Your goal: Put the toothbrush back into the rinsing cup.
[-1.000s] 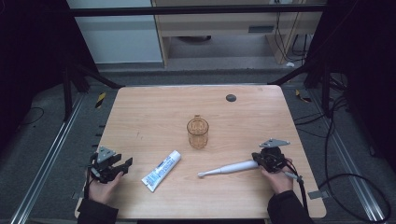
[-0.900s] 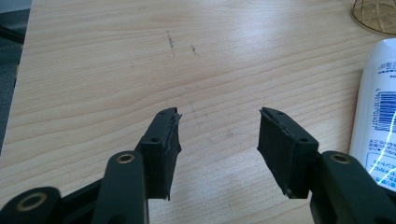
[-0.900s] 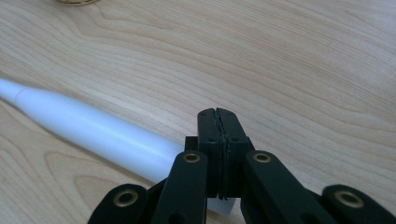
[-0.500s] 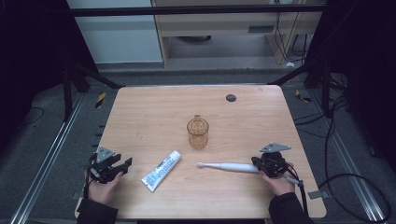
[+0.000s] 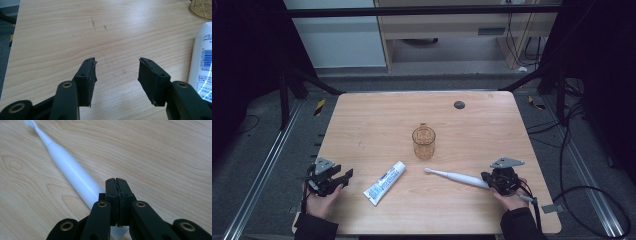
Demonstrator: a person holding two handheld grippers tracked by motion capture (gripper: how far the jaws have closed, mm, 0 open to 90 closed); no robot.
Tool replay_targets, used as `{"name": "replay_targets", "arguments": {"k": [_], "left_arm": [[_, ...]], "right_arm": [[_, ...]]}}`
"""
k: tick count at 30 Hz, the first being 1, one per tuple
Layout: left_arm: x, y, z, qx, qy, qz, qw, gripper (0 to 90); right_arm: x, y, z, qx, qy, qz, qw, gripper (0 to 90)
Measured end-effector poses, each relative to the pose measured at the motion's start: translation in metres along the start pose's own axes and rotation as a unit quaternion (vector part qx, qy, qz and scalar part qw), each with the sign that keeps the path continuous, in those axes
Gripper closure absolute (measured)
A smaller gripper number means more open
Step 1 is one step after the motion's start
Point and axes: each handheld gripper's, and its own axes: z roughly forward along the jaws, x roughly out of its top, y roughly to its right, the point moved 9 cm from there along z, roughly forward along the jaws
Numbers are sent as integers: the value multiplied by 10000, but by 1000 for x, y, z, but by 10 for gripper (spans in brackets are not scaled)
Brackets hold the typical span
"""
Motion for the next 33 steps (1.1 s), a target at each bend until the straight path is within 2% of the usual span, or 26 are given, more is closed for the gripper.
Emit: {"name": "replay_targets", "arguments": {"k": [33], "left_arm": [[0, -1, 0, 41, 19, -6, 10000, 471]], "right_arm": [[-13, -15, -13, 155, 6, -2, 9999, 885]]}}
